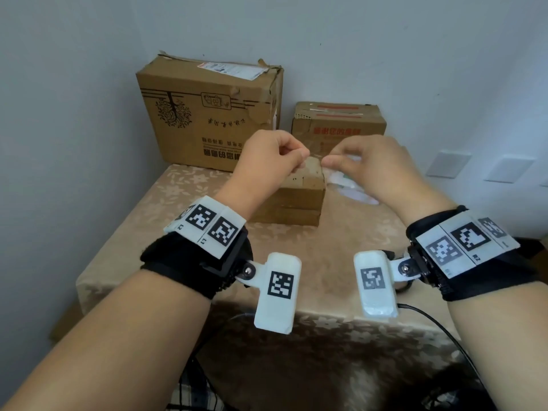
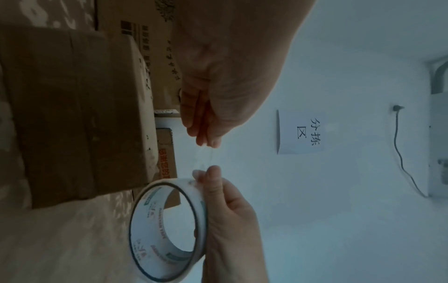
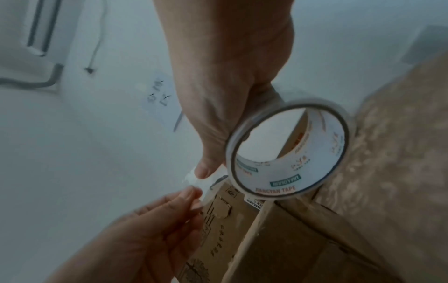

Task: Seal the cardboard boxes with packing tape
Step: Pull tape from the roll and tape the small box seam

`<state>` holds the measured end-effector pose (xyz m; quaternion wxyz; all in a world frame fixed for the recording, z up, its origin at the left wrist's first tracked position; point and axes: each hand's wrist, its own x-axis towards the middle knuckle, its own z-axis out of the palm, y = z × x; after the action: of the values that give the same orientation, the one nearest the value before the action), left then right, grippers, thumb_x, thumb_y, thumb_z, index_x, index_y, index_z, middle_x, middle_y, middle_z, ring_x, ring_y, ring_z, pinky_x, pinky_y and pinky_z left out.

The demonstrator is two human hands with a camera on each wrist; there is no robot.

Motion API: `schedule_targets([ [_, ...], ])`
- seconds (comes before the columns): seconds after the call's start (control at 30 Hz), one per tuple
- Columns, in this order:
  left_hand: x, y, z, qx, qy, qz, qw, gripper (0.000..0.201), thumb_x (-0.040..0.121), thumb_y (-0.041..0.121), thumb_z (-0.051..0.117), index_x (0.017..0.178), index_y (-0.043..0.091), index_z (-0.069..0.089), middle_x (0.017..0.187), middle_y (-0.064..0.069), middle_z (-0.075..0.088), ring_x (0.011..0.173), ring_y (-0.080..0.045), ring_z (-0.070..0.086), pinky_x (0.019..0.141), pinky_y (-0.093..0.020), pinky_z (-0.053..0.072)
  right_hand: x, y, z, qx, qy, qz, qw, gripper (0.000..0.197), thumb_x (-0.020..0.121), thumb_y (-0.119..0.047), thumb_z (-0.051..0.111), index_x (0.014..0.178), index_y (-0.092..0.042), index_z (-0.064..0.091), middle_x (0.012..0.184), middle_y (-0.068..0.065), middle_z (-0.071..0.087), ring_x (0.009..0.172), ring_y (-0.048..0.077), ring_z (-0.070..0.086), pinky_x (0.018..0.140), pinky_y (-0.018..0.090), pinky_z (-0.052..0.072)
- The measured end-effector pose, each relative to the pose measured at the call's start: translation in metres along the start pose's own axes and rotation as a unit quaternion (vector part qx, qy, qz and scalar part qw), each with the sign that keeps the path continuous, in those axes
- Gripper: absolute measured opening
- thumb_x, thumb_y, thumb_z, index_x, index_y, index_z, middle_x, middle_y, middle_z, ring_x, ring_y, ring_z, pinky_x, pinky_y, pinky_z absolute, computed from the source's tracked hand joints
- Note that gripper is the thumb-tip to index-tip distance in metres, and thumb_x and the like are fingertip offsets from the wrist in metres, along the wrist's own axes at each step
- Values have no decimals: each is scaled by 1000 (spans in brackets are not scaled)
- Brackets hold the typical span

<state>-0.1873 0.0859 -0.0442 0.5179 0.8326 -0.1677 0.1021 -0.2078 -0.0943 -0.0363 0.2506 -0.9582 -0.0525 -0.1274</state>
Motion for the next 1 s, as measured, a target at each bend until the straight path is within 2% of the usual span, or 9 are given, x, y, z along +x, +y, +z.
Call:
schedule_targets([
  [0.07, 3, -1, 3, 20, 2, -2, 1000, 10, 89, 17, 64, 82, 15, 70, 70, 6, 68, 65, -3, 59, 75, -25, 53, 0, 3, 1, 59, -13, 2, 998, 22, 90, -47, 59, 91, -28, 70, 92, -15, 65, 91, 2, 53, 72, 8, 38],
  [0.13, 6, -1, 4, 29, 6, -7, 1000, 11, 90, 19, 63, 83, 15, 71, 71, 8, 67, 66, -1, 57, 78, -26, 52, 1, 4, 0, 105, -11, 11, 994, 21, 93, -39, 59, 92, -21, 71, 87, -16, 64, 86, -1, 52, 64, -1, 31],
  [0.33, 11, 5, 10, 38, -15, -17, 999, 24, 88, 31, 66, 78, 10, 69, 69, 6, 63, 63, -5, 53, 72, -28, 50, 11, 10, 0, 46, -11, 39, 998, 25, 92, -46, 57, 81, -26, 67, 88, -10, 65, 89, 10, 57, 68, 27, 37],
  [0.43, 12, 1, 9, 69, -9, -27, 997, 26, 88, 33, 65, 76, 10, 68, 67, 6, 61, 60, -4, 50, 68, -25, 46, 12, 7, -1, 9, -18, 40, 999, 29, 90, -55, 56, 80, -30, 69, 95, -9, 68, 88, 11, 57, 68, 30, 39],
  [0.57, 10, -9, 2, 70, -6, -55, 996, 28, 89, 31, 65, 72, 9, 67, 65, 5, 60, 56, -4, 47, 63, -22, 40, 10, 3, 6, -15, -60, 54, 997, 40, 88, -63, 51, 82, -29, 71, 77, -5, 67, 68, 12, 59, 56, 30, 42],
  [0.67, 9, -14, 2, 69, -6, -74, 995, 28, 90, 31, 63, 75, 8, 66, 67, 5, 61, 58, -4, 48, 61, -21, 39, 10, 2, 9, 100, -72, 49, 991, 34, 89, -52, 58, 82, -23, 74, 85, 5, 70, 80, 22, 63, 72, 39, 50],
  [0.73, 9, -17, 2, 71, -4, -88, 994, 28, 91, 31, 63, 74, 8, 65, 68, 5, 60, 62, -1, 49, 62, -19, 38, 11, 3, 7, 134, -70, 48, 987, 30, 91, -45, 59, 85, -20, 75, 87, 3, 71, 78, 15, 61, 71, 32, 46],
  [0.8, 9, -20, 3, 71, -8, -108, 992, 30, 91, 31, 62, 71, 8, 64, 68, 4, 59, 67, 1, 50, 66, -19, 37, 12, 6, 7, 129, -65, 49, 988, 26, 91, -41, 62, 86, -19, 74, 85, -4, 69, 79, 6, 58, 69, 22, 43],
  [1.0, 15, -26, 7, 128, -26, -142, 981, 29, 88, 27, 63, 66, 8, 63, 60, -1, 52, 56, -10, 47, 69, -24, 38, 26, 5, 15, 14, -93, 55, 994, 25, 85, -48, 66, 73, -26, 68, 84, -9, 65, 84, 11, 60, 76, 34, 51],
])
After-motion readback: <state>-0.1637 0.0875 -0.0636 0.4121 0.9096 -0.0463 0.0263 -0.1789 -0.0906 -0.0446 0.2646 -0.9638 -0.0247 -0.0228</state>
